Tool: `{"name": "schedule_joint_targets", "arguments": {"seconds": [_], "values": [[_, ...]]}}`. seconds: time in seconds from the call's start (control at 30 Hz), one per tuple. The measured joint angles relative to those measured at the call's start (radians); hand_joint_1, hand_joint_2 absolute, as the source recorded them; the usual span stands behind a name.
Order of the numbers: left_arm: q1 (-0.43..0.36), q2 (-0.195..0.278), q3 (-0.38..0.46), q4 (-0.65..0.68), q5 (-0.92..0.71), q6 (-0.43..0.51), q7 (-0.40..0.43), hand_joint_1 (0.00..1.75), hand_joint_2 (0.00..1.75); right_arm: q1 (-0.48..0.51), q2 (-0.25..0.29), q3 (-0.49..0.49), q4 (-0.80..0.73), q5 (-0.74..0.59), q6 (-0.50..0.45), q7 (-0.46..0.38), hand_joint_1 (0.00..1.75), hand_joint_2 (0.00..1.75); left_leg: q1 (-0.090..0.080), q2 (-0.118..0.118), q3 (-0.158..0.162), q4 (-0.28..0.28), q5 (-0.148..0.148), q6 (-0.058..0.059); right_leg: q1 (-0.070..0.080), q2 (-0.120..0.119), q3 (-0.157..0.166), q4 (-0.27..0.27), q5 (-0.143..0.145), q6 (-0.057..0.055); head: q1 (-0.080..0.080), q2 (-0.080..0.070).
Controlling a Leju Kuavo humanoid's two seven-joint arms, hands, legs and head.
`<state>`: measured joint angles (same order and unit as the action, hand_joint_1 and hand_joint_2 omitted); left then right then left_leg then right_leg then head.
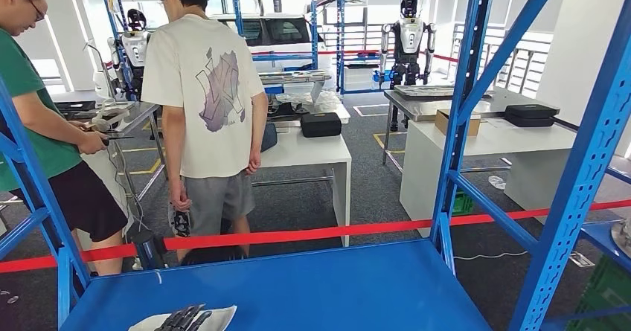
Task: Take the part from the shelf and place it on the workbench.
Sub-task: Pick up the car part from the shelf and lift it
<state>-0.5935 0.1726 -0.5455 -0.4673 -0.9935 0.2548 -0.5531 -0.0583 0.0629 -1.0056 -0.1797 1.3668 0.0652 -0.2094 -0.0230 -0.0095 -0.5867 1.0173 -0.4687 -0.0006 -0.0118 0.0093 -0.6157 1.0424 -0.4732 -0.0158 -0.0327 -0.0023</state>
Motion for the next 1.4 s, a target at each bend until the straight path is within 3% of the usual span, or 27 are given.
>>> {"name": "schedule_joint_targets", "arguments": {"seconds": [0.3,0.77,1.37,1.4], "values": [[-0.007,0.009,-0.002,0.062,-0.008,0.01,0.033,0.0,1.75,0.001,0.0,0.0,0.0,0.005,0.0,0.0,0.0,0.0,0.0,0.0,0.0,0.0,0.0,0.0,0.0,0.0,0.001,0.0,0.0,0.0,0.0,0.0],[-0.031,0.008,0.001,0.106,-0.026,0.036,0.156,0.0,1.75,0.001,0.0,0.0,0.0,0.013,0.0,0.0,0.0,0.0,0.0,0.0,0.002,0.0,0.0,0.0,0.0,0.0,0.002,0.0,0.0,0.0,0.0,0.0],[-0.082,0.006,0.094,0.143,-0.072,0.049,0.275,0.02,1.75,0.001,0.0,-0.001,0.0,0.015,0.0,0.0,0.0,0.0,0.0,0.0,0.002,0.0,0.0,0.0,0.0,0.0,0.002,0.0,0.0,0.0,0.0,0.0],[-0.083,0.006,0.097,0.144,-0.074,0.049,0.277,0.13,1.75,0.001,0.0,-0.001,0.0,0.016,0.0,0.0,0.0,0.0,0.0,0.0,0.002,0.0,0.0,0.0,0.0,0.0,0.002,0.0,0.0,0.0,0.0,0.0]]}}
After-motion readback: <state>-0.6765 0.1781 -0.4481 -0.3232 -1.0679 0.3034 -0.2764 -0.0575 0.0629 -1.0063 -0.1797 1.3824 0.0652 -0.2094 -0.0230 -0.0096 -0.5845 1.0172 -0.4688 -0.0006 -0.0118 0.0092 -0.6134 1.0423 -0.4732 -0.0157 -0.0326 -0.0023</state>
